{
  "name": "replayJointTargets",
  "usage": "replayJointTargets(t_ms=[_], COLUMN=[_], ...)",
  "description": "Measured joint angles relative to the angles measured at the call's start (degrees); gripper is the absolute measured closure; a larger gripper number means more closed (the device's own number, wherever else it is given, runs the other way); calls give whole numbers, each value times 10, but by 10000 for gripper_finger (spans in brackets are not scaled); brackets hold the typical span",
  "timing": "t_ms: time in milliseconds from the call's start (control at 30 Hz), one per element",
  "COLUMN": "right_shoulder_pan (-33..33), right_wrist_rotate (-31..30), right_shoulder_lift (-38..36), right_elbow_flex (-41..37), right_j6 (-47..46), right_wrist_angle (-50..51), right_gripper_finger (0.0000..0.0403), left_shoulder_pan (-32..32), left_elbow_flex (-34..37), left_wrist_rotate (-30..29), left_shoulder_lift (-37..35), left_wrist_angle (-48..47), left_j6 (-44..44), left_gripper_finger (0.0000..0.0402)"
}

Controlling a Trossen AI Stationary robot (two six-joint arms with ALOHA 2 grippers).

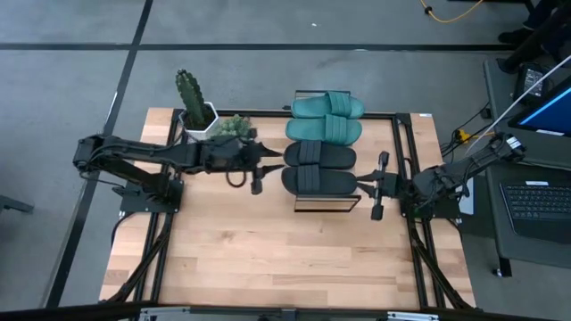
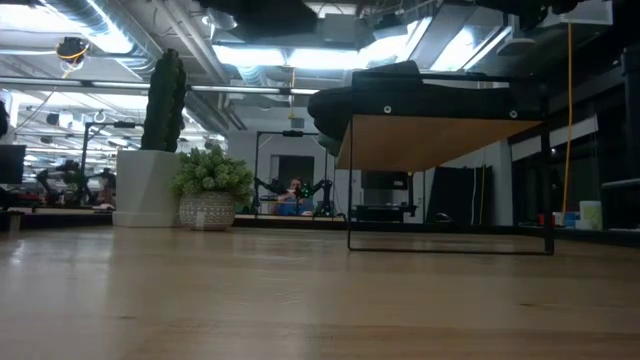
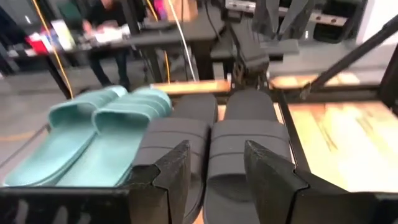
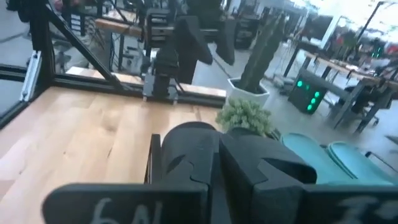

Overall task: Pick and place slides into the shelf
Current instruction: Return to Home Position

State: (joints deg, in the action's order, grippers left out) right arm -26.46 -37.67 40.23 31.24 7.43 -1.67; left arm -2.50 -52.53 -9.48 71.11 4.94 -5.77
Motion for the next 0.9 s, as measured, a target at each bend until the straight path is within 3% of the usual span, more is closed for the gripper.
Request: replayJointTargets(t_ms=[233,567,900], right_shoulder_pan=[0,0,0], right_wrist_rotate=[54,75,78], right_shoulder_lift=[-16,-109,-174], right_elbow_flex=[60,75,50], right_j6=[-27,-11,-11], right_wrist_angle=[89,161,206], right_gripper_finger=[377,396,397], left_shoulder_pan=[-15,-75,-96], left_elbow_flex=[174,286,406], left_wrist_rotate=[-16,22,19], left_shoulder_lift=[-145,-357,-478], left_wrist_angle=[136,104,121], left_j6=[4,10,23], left_gripper_finger=[262,262,262])
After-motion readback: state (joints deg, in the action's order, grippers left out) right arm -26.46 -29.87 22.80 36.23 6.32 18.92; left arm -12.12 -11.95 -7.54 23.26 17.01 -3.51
